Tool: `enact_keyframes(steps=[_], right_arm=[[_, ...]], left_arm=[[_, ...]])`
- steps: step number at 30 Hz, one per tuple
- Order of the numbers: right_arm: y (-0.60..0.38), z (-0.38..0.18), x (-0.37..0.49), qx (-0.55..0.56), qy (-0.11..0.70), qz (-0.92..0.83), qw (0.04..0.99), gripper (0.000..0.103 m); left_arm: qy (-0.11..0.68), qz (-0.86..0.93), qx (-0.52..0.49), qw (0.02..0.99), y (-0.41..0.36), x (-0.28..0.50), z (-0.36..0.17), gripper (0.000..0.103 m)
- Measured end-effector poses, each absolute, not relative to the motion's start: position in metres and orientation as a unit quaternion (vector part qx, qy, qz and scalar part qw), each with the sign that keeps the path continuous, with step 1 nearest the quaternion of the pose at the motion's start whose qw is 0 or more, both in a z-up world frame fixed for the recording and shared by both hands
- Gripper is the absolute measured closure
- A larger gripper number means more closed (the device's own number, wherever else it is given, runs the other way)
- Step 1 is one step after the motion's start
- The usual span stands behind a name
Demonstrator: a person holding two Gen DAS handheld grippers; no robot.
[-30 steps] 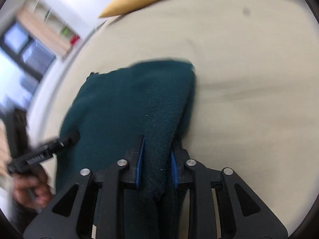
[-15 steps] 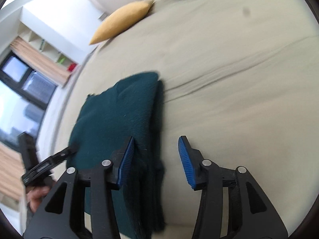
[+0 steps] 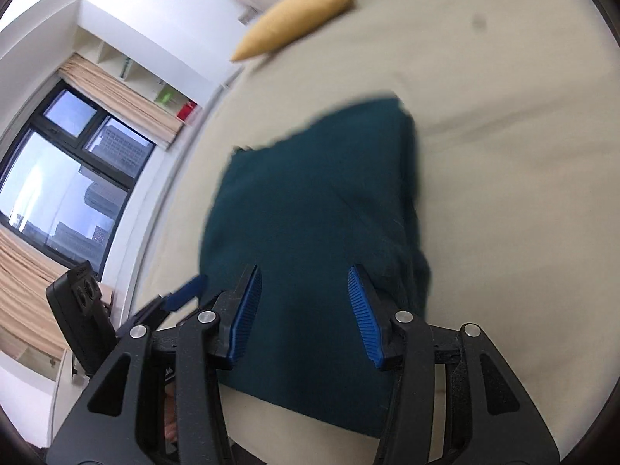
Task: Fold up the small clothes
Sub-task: 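Open both tools and pull them back from the folded sweater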
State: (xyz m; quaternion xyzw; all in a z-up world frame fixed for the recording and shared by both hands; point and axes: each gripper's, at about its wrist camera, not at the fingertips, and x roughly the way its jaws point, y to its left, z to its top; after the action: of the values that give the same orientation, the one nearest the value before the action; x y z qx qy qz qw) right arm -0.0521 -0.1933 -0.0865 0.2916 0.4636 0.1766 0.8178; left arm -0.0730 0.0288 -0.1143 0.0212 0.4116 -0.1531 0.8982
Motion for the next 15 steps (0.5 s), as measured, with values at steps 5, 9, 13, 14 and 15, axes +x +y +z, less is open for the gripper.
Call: enact_keyframes(steps=[5,9,13,14,15], right_arm=[[-0.209,-0.105,-0.064,0.317,0.441,0.193,0.817,0.069],[-0.234,-0.106,-0.072,0.338,0.423,0.181,0.821,0.068],[-0.262,-0.087,-0.095,0.317,0.410,0.093,0.850,0.061],[-0.265,-0.078,-0.099,0.304,0.403,0.078,0.860,0.061],[-0.266,-0.065,-0.102,0.277,0.395,0.057,0.874,0.061]], left_arm=[[0.395,-0.159,0.027,0.904,0.031,-0.083,-0.115,0.035],[0.386,-0.157,0.003,0.909,0.040,-0.086,-0.106,0.035],[0.352,-0.118,-0.005,0.928,0.052,-0.090,-0.081,0.027],[0.336,-0.106,-0.002,0.936,0.055,-0.093,-0.072,0.017],[0.313,-0.091,0.004,0.946,0.057,-0.100,-0.062,0.007]])
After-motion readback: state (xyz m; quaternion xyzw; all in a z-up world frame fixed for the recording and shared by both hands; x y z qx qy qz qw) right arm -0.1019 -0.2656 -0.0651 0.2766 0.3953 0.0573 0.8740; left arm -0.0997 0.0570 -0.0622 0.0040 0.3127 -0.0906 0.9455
